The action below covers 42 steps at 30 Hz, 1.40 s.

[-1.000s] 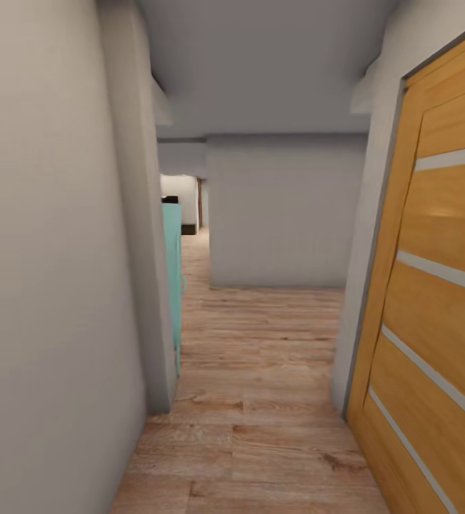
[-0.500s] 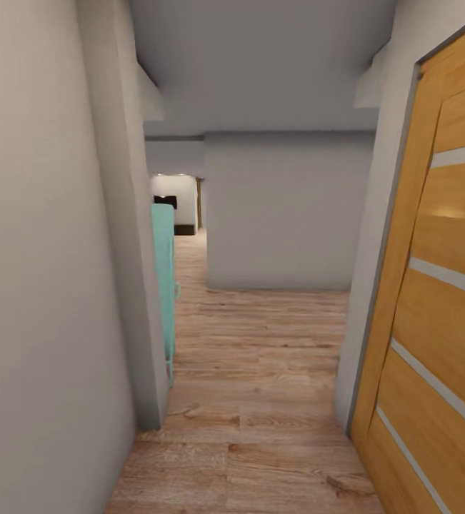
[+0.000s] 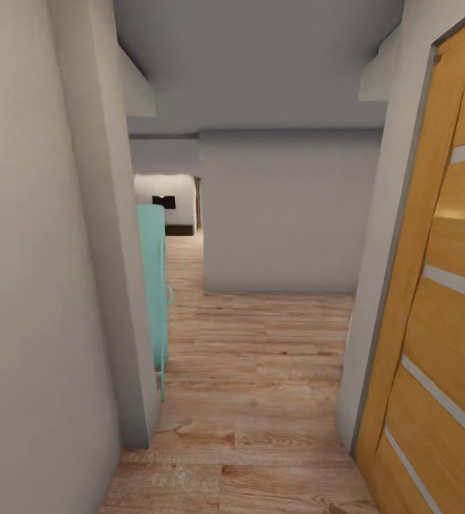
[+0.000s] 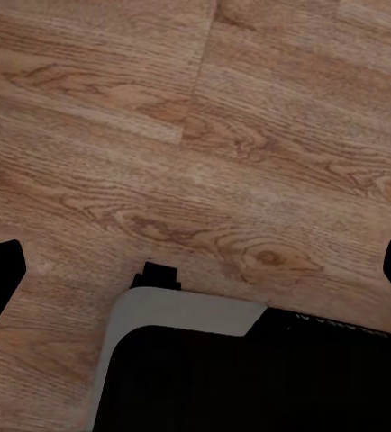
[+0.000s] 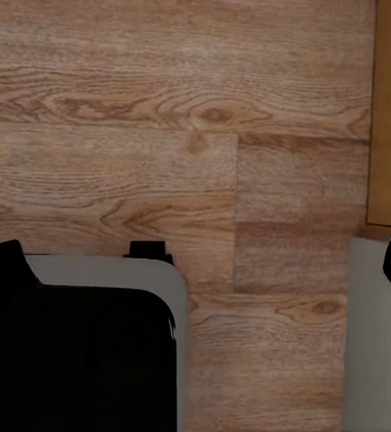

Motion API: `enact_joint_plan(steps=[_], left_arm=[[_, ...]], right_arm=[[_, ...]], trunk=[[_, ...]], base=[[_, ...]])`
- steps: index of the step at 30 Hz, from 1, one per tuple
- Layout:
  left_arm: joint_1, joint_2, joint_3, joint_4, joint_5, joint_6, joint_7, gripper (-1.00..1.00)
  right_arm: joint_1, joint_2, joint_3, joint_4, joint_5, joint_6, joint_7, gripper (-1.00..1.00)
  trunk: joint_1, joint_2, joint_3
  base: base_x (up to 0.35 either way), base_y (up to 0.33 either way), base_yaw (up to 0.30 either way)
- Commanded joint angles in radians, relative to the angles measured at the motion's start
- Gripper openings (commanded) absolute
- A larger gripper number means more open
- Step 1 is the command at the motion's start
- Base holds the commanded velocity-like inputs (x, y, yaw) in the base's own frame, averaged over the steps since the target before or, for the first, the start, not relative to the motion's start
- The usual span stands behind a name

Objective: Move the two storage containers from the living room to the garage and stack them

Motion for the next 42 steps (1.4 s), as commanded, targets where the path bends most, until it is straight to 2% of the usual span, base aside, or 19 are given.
enact_joint_plan(steps=[1,23,42], left_arm=[[-0.001,0.0,-0.003,0.001,0.007,-0.003,-0.001,1.0],[-0.001,0.0,-0.001,0.001,0.007,-0.005,0.0,1.0],[-0.001,0.0,-0.001,0.001,0.007,-0.003,0.0,1.0]], right_arm=[[-0.002,0.001,0.009,0.003,-0.009,-0.007,-0.001,1.0],[-0.002,0.004,0.008,0.003,-0.016,-0.005,-0.008,1.0],[-0.001,0.001,0.008,0.003,-0.01,-0.005,-0.002,1.0]], trunk=[[0.001,-0.001,-0.002],[0.001,-0.001,-0.002],[0.001,-0.001,-0.002]], base=[[0.317,-0.097,0.0],[0.317,-0.1,0.0],[0.322,-0.01,0.0]])
